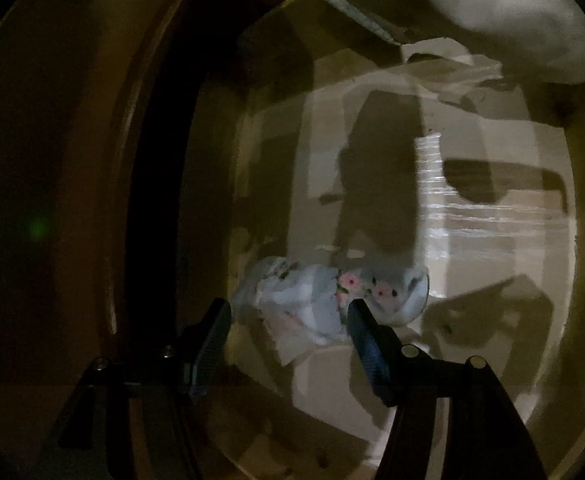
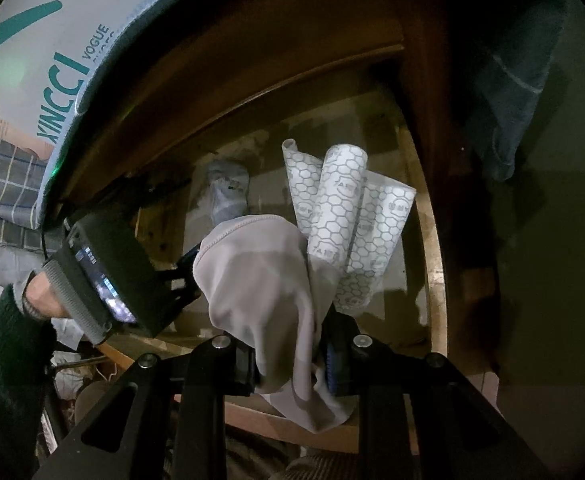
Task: Take underwear out of drawer
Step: 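Reach the left gripper into the drawer and close on the pink-floral white sock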
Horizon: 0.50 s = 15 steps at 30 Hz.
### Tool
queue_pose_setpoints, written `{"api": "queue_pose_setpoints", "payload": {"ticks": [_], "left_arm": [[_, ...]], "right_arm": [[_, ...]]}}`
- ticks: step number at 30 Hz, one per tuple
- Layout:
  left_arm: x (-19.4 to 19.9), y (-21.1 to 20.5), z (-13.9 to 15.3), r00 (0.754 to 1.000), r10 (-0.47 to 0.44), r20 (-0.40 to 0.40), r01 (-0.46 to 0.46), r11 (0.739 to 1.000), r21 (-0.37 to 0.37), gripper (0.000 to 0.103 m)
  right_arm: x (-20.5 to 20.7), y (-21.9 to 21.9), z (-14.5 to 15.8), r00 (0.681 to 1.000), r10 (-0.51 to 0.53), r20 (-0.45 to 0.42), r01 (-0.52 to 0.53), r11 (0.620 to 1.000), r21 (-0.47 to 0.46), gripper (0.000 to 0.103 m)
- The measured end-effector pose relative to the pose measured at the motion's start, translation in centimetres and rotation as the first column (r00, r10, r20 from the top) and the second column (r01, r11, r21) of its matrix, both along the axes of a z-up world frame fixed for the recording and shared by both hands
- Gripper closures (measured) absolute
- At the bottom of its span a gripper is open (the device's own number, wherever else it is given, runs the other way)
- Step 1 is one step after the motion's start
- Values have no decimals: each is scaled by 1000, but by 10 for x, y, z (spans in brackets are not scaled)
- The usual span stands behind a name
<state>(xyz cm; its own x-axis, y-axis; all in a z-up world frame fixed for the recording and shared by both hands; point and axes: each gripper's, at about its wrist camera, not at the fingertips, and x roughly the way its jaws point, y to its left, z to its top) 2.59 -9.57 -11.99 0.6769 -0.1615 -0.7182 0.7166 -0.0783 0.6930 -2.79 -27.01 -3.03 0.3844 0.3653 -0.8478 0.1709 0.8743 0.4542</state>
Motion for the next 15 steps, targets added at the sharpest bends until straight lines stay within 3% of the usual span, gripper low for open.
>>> {"api": "queue_pose_setpoints", "payload": {"ticks": [5, 13, 14, 15], "left_arm": [[7, -3, -15, 999, -5, -35, 5, 1000, 11, 41], [44, -12, -13, 988, 78, -130, -88, 993, -74, 44], [46, -13, -12, 986, 86, -142, -98, 992, -79, 46], [51, -15, -10, 978, 101, -181, -117, 990, -83, 56]], "right_arm": [[2, 0, -1, 1000, 2, -4, -2, 1000, 0, 81], [5, -2, -4, 1000, 9, -12, -9, 1000, 12, 81], [5, -2, -4, 1000, 11, -13, -11, 1000, 12, 81], [6, -1, -5, 1000, 11, -14, -11, 1000, 8, 81]]}}
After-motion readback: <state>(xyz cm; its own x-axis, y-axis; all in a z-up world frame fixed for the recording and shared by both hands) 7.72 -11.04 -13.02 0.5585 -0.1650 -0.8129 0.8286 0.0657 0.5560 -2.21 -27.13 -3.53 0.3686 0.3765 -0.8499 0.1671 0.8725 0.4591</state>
